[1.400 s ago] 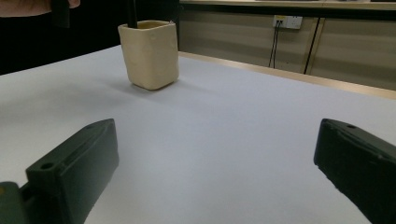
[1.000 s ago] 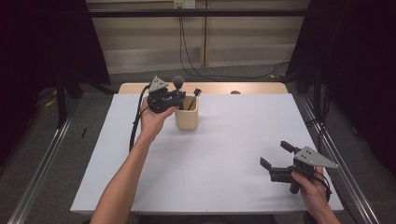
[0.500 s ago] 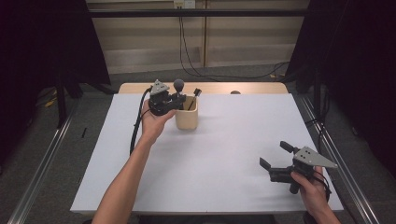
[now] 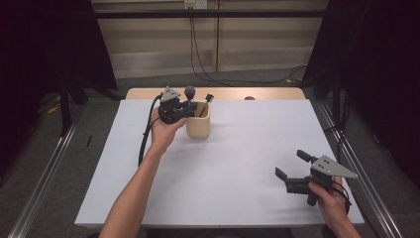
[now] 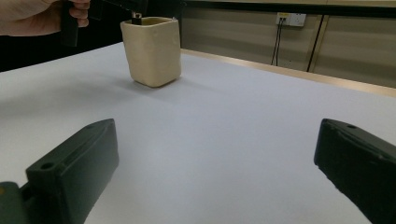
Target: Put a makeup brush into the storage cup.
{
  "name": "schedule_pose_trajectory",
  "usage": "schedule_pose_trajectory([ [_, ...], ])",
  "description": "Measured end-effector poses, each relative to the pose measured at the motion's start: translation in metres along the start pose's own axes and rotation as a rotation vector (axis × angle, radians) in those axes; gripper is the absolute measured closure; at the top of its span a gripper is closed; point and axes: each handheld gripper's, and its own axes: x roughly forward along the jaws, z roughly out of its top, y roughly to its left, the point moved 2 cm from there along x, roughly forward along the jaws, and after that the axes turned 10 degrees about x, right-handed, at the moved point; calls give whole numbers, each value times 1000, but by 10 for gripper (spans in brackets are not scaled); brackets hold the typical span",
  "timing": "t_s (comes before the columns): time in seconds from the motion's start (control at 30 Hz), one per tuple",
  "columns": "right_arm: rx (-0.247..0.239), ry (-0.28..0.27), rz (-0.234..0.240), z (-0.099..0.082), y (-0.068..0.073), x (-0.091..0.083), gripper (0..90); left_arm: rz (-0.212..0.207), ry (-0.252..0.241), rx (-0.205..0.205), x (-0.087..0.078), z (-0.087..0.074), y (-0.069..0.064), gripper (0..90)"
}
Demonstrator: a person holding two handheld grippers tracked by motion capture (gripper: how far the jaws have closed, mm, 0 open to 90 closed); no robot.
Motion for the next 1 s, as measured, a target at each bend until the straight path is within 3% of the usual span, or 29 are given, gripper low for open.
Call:
schedule_pose_trajectory([
  [0.47,-3,1,1,0,0,0,0,18,15,0,1,-4,2,659],
  [0.7,1,0,2,0,0,0,0,51,11,-6,-1,-4,4,460],
  [0.83,1,0,0,0,-1,0,0,71,-13,-32,-3,-3,5,342],
  [1.0,7,1,-3,0,-2,1,0,65,-19,-60,-4,-4,7,187],
])
